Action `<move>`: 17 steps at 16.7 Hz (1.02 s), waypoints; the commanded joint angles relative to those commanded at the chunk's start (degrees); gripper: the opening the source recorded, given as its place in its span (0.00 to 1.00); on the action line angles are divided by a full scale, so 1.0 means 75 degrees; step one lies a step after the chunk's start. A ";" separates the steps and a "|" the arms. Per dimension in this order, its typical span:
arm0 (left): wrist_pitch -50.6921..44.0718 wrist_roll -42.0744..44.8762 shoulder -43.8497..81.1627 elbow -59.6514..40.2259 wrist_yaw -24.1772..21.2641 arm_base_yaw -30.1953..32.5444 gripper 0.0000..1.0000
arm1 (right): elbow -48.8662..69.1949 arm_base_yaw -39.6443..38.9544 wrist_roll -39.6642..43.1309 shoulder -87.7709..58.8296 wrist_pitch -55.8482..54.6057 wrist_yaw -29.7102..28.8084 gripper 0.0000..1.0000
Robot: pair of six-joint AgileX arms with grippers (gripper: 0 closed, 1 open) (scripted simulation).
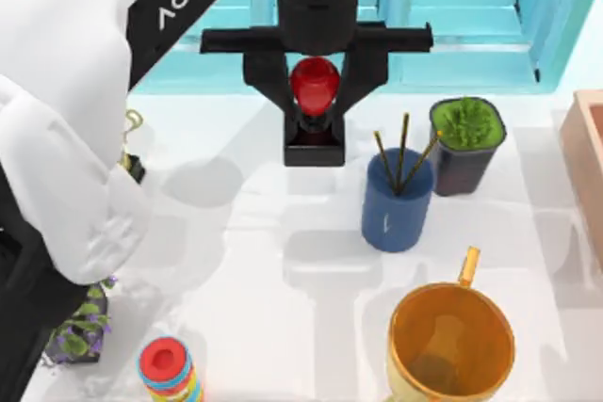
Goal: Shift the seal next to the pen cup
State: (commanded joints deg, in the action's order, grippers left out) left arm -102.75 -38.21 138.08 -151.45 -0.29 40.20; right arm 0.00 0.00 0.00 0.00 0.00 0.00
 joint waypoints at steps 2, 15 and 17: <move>0.0305 -0.0006 -0.0192 0.0522 0.0000 -0.0002 0.00 | 0.0000 0.0000 0.0000 0.0000 0.0000 0.0000 1.00; 0.0737 -0.0037 -0.0423 0.1238 -0.0001 0.0010 0.45 | 0.0000 0.0000 0.0000 0.0000 0.0000 0.0000 1.00; 0.0737 -0.0037 -0.0423 0.1238 -0.0001 0.0010 0.60 | 0.0000 0.0000 0.0000 0.0000 0.0000 0.0000 1.00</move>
State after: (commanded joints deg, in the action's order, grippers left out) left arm -97.23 -38.49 134.91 -142.16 -0.30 40.28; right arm 0.00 0.00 0.00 0.00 0.00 0.00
